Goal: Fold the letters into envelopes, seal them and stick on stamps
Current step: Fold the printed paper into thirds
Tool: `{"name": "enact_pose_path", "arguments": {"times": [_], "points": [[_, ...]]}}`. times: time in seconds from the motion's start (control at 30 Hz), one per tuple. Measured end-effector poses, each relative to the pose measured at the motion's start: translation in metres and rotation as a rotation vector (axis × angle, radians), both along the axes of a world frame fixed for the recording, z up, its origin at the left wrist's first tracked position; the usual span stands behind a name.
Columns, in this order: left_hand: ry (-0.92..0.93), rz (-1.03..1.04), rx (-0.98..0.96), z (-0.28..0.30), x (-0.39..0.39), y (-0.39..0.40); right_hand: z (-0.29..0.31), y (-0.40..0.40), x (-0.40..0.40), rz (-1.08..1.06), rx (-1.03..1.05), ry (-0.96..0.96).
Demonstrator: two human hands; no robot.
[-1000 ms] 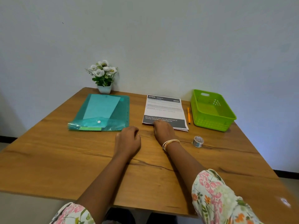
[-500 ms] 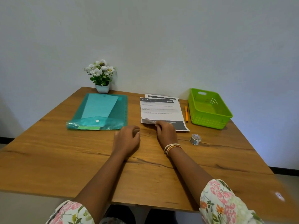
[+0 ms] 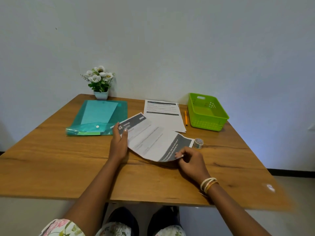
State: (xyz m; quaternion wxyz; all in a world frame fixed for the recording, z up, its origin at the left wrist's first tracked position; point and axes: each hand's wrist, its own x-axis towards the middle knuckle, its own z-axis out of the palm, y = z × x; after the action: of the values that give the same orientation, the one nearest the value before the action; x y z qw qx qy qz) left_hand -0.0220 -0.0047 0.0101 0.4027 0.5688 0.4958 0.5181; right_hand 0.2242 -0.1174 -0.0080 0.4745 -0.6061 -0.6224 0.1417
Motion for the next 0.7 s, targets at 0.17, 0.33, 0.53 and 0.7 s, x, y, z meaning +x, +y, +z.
{"name": "enact_pose_path", "arguments": {"times": [0.17,0.33,0.53,0.7], "points": [[-0.190,0.091,-0.043,0.003,-0.010,-0.008,0.002,-0.013,0.037,0.050,-0.116,0.015],[-0.098,0.004,-0.071,0.000,-0.015,-0.010,0.011,-0.014,0.070,0.131,-0.280,0.072],[0.042,-0.101,-0.080,0.000,-0.023,-0.010,0.024,-0.010,0.077,0.012,-0.358,0.401],[0.143,-0.095,-0.036,-0.004,-0.020,-0.014,0.019,0.001,0.074,-0.316,-0.281,0.079]]}}
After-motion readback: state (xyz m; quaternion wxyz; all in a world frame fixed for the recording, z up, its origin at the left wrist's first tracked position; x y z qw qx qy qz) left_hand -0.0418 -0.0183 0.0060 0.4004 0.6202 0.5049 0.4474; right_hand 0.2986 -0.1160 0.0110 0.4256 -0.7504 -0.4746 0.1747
